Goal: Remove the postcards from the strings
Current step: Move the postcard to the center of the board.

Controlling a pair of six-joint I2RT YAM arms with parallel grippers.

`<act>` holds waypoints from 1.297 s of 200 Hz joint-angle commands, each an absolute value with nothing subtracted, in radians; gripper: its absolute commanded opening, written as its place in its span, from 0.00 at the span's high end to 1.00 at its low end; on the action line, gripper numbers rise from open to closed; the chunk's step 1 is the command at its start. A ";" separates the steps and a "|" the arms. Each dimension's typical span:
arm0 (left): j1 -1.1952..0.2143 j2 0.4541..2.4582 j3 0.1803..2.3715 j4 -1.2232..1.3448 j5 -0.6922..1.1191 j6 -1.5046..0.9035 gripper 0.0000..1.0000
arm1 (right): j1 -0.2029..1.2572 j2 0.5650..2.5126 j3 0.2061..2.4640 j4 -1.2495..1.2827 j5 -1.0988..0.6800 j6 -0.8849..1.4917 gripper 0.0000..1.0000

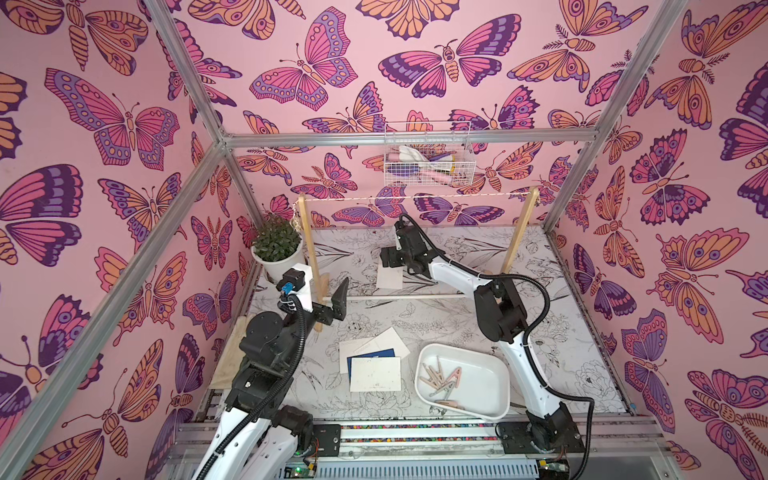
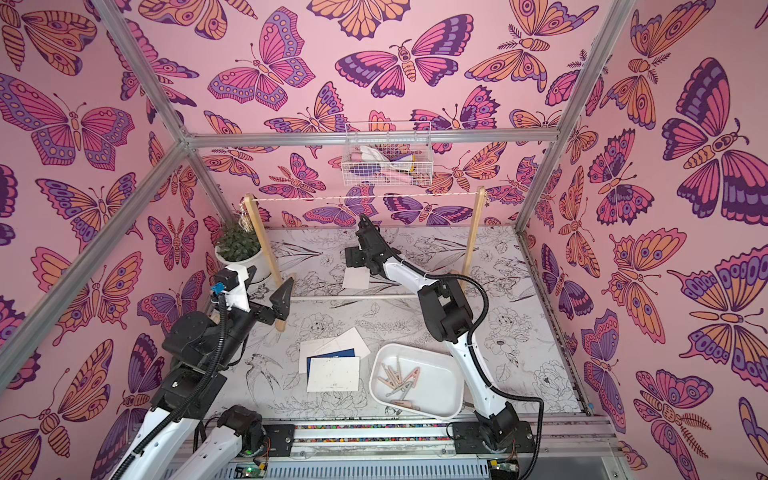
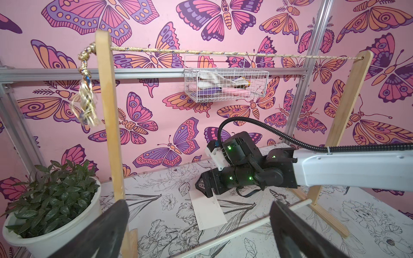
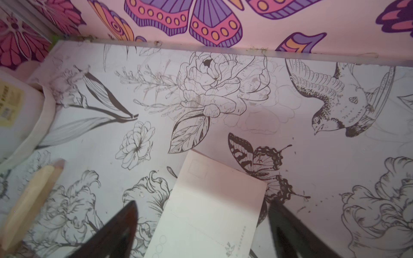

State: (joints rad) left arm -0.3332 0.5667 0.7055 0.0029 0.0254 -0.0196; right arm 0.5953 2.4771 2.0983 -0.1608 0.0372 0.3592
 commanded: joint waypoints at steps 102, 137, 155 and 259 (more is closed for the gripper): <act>-0.327 0.581 0.685 0.021 0.009 0.001 0.00 | 0.575 2.619 2.311 -0.249 0.003 0.559 0.01; -0.327 0.583 0.684 0.021 0.011 0.002 0.00 | 0.575 2.646 2.335 -0.235 -0.066 0.612 0.01; -0.327 0.583 0.684 0.021 0.009 0.002 0.00 | 0.575 2.668 2.374 -0.269 -0.085 0.642 0.01; -0.325 0.575 0.681 0.023 0.009 0.001 0.00 | 0.555 2.751 2.464 -0.282 -0.178 0.808 0.01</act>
